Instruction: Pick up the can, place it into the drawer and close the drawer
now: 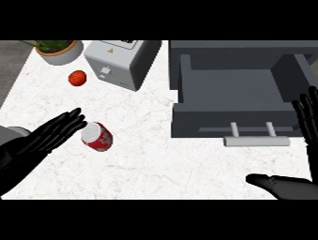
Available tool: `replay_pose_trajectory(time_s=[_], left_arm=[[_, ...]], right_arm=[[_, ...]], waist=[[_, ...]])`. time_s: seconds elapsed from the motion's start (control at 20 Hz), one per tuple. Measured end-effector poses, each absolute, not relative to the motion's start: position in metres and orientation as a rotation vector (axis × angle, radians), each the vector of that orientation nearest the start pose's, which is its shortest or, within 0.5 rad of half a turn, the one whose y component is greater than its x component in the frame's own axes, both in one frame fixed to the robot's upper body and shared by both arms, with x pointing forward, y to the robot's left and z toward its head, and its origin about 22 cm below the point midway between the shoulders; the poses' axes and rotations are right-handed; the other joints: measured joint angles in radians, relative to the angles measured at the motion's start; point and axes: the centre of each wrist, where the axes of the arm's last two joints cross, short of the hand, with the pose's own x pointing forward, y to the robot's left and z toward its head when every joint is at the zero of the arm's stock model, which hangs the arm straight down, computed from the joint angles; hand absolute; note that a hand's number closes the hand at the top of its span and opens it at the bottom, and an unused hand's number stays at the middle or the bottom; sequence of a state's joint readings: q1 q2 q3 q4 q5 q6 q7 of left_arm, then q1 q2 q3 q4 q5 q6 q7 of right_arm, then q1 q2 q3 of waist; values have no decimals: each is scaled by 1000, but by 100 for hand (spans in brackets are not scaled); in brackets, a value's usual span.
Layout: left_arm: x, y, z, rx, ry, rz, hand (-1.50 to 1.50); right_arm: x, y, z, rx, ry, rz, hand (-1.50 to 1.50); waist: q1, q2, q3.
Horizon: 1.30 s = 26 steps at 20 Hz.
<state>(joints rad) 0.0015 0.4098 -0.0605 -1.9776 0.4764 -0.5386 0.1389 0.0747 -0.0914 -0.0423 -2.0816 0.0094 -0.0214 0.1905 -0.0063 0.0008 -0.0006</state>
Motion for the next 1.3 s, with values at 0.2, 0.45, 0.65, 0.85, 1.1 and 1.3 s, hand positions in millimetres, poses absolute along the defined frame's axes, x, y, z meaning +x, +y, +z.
replay_pose_trajectory(time_s=[0.2,0.45,0.65,0.85,1.1,1.3], left_arm=[[227,289,124,-574,-1682,-667,-150],[234,299,124,-573,-1650,-631,-150],[237,303,117,-556,-1626,-615,-150],[247,301,112,-532,-1622,-606,-150],[258,294,100,-530,-1609,-605,-150],[262,287,82,-529,-1603,-611,-150]], right_arm=[[193,-261,106,-157,-1800,9,-150],[184,-272,92,-158,-1780,10,-150],[177,-275,88,-154,-1779,14,-150],[172,-278,82,-164,-1778,11,-150],[169,-287,84,-172,-1783,19,-150],[171,-292,81,-170,-1784,19,-150]], waist=[[2,-1,1],[3,-1,1],[3,-1,1],[2,-1,1],[2,-1,1],[3,-1,1]])
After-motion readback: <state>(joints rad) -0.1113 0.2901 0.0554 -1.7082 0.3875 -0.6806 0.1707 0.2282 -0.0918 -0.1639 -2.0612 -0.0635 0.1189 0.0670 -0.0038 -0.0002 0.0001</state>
